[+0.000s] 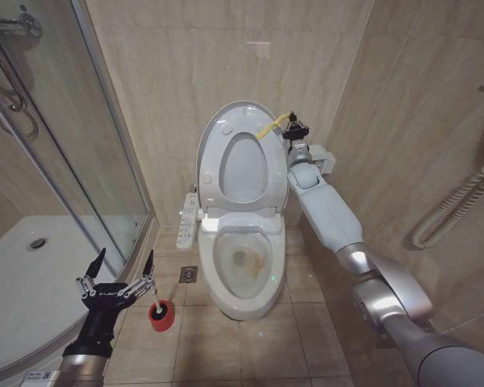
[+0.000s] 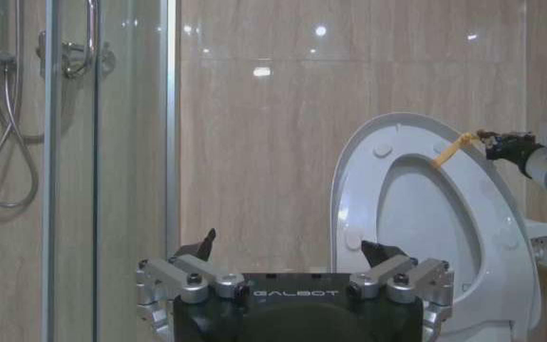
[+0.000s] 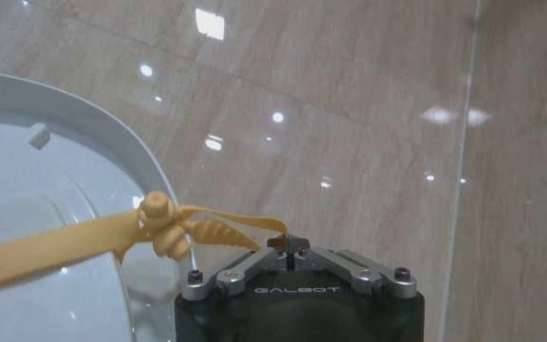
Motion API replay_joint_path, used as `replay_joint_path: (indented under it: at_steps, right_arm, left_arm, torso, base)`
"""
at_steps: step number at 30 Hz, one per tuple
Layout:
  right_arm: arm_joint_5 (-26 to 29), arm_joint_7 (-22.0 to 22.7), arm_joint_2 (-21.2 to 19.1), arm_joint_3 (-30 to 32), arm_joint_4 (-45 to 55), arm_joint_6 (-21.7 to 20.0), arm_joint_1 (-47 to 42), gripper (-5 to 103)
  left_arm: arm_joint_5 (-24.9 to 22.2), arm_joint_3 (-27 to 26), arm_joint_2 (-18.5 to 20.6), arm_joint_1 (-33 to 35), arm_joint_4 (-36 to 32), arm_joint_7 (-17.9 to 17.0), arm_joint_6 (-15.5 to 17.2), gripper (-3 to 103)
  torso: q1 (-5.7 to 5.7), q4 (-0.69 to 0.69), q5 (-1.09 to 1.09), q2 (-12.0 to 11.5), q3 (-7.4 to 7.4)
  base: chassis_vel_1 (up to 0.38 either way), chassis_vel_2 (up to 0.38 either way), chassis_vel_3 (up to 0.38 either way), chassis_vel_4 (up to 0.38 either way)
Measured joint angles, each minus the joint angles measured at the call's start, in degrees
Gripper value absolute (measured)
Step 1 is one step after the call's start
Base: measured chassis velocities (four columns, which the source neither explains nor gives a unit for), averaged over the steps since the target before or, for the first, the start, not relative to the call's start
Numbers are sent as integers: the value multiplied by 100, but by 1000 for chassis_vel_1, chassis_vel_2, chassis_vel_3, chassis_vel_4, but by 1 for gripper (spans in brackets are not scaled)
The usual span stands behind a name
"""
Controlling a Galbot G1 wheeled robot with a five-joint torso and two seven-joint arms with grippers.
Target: Open the toilet lid, clean the toilet bowl with a toilet brush, close the toilet lid, and flush.
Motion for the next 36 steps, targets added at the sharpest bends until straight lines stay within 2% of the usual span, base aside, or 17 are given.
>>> replay_joint_path:
  at_steps: [4, 5, 6, 7, 8, 11, 12, 13, 14, 15, 21, 22, 28, 29, 31, 34, 36]
  right_arm:
    - [998, -85, -434, -122, 964, -374, -374, 0]
    - [998, -85, -434, -122, 964, -374, -374, 0]
    - [1229, -100, -626, -129, 1373, -490, -530, 0]
    - [1484, -117, -886, -117, 1881, -654, -750, 16]
    - [1484, -117, -886, -117, 1881, -654, -750, 16]
    - [2131, -151, -1458, -11, 2926, -1091, -1340, 16]
    - [2131, -151, -1458, -11, 2926, -1091, -1340, 16]
    - [2445, -140, -1676, 48, 3371, -1316, -1647, 16]
    - [2645, -119, -1826, 87, 3714, -1475, -1927, 42]
    - [2763, -120, -1947, 119, 4044, -1574, -2257, 42]
    - [2927, -146, -2055, 131, 4652, -1719, -3005, 42]
    - [2928, -146, -1953, 94, 4689, -1717, -3132, 70]
    - [3110, -94, -1781, 135, 4856, -1713, -3389, 70]
    - [3155, -78, -1824, 211, 4957, -1725, -3500, 96]
    - [3217, -55, -1902, 344, 5123, -1752, -3669, 96]
    - [3295, 133, -2280, 1030, 6101, -2098, -5072, 96]
    - [3248, 135, -2330, 1225, 6286, -2131, -5417, 96]
  left_arm:
    - [0, 0, 0, 0, 0, 0, 0, 100]
    - [0, 0, 0, 0, 0, 0, 0, 100]
    - [0, 0, 0, 0, 0, 0, 0, 100]
    - [0, -1, 0, 0, 0, 0, 0, 100]
    - [0, -1, 0, 0, 0, 0, 0, 100]
    - [0, 1, 0, 0, 0, 1, 0, 100]
    - [0, 1, 0, 0, 0, 1, 0, 100]
    - [0, 0, 0, 0, 0, 1, 0, 100]
    - [0, 0, 0, 0, 0, 0, 0, 100]
    - [0, 0, 0, 0, 0, 0, 0, 100]
    - [0, 0, 0, 0, 0, 0, 0, 100]
    - [0, 0, 0, 0, 0, 0, 0, 100]
    - [0, 0, 0, 0, 0, 0, 0, 100]
    - [0, 0, 0, 1, 0, 0, 0, 100]
    - [0, 0, 0, 0, 0, -1, 0, 100]
    - [0, 0, 0, 0, 0, 1, 0, 100]
    - [0, 0, 1, 0, 0, 0, 0, 100]
  torso:
    - [0, -3, 1, 0, 0]
    - [0, -3, 1, 0, 0]
    - [0, -2, 1, 0, 0]
    - [0, -3, 0, 1, -1]
    - [0, -3, 0, 1, -1]
    - [0, -3, 2, 1, -1]
    - [0, -3, 2, 1, -1]
    - [-1, -5, 1, 1, -1]
    - [-1, -4, 1, 1, -1]
    - [-1, -4, 2, 1, -2]
    - [-2, -4, 1, 1, -2]
    - [-1, -2, 1, 1, -1]
    - [0, 6, 0, 1, 0]
    - [0, 6, 0, 1, 0]
    - [1, 4, -1, 1, 0]
    - [-1, -8, 1, 1, -1]
    - [0, -8, 3, 1, 0]
  base:
    - [0, 0, 0, 0]
    - [0, 0, 0, 0]
    - [0, 0, 0, 0]
    - [0, 0, 0, 0]
    - [0, 0, 0, 0]
    - [0, 0, 0, 0]
    - [0, 0, 0, 0]
    - [0, 0, 0, 0]
    - [0, 0, 0, 0]
    - [0, 0, 0, 0]
    - [0, 0, 0, 0]
    - [0, 0, 0, 0]
    - [0, 0, 0, 0]
    - [0, 0, 0, 0]
    - [0, 0, 0, 0]
    - [0, 0, 0, 0]
    - [0, 0, 0, 0]
